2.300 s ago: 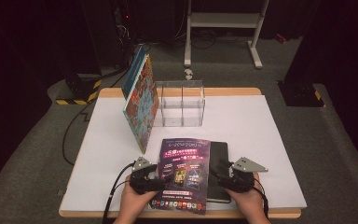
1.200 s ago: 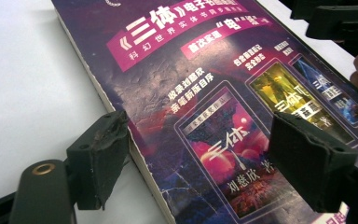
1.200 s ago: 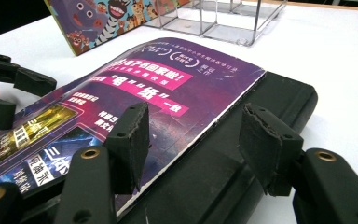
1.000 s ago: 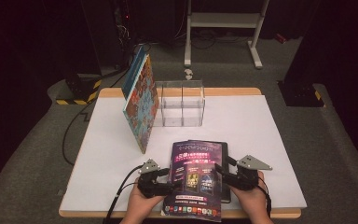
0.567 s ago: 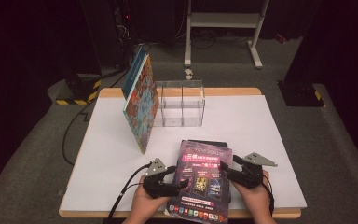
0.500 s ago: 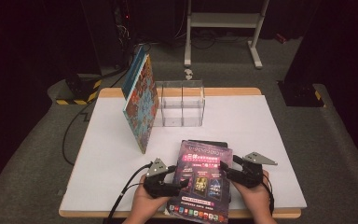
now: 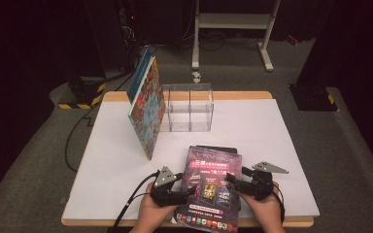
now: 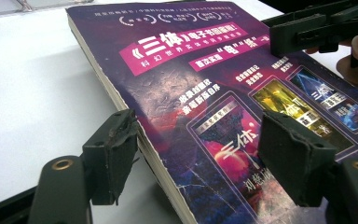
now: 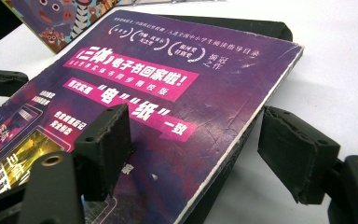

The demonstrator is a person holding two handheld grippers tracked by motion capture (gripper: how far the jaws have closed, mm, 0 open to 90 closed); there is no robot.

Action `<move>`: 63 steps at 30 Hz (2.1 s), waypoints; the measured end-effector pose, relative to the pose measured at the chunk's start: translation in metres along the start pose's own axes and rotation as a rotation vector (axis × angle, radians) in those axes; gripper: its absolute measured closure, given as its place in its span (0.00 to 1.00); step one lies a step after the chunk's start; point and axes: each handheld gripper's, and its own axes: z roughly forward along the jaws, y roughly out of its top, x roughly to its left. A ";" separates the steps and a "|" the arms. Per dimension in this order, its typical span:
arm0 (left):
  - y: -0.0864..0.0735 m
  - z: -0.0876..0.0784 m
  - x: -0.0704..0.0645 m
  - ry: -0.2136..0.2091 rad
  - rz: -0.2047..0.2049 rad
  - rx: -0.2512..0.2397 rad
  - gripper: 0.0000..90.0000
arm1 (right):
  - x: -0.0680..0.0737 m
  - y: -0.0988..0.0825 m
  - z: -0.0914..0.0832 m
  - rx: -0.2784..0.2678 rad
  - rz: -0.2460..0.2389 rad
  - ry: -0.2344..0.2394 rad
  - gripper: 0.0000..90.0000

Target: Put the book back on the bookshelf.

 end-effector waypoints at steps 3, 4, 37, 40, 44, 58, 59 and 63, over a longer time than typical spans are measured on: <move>0.000 0.000 0.000 0.001 -0.003 0.002 0.32 | 0.001 0.002 0.001 0.008 -0.008 -0.011 0.28; 0.000 0.001 0.000 -0.001 -0.006 0.005 0.32 | 0.001 0.003 0.001 0.009 -0.014 -0.015 0.28; 0.003 0.010 0.002 0.017 -0.020 -0.035 0.36 | -0.002 0.004 -0.003 0.018 -0.036 -0.014 0.29; 0.004 0.012 0.003 0.016 -0.025 -0.029 0.36 | -0.001 0.004 -0.002 0.029 -0.024 -0.004 0.29; 0.008 0.020 -0.001 0.021 -0.104 -0.071 0.36 | -0.006 0.010 0.003 0.024 -0.017 -0.013 0.29; 0.025 0.042 0.042 -0.023 -0.152 -0.017 0.24 | -0.019 0.019 0.009 0.023 -0.031 -0.005 0.30; 0.026 0.045 0.044 -0.038 -0.164 -0.009 0.23 | -0.018 0.019 0.009 0.023 -0.035 -0.006 0.30; 0.031 0.054 0.042 -0.062 -0.155 0.010 0.19 | -0.016 0.017 0.008 0.018 -0.042 -0.010 0.30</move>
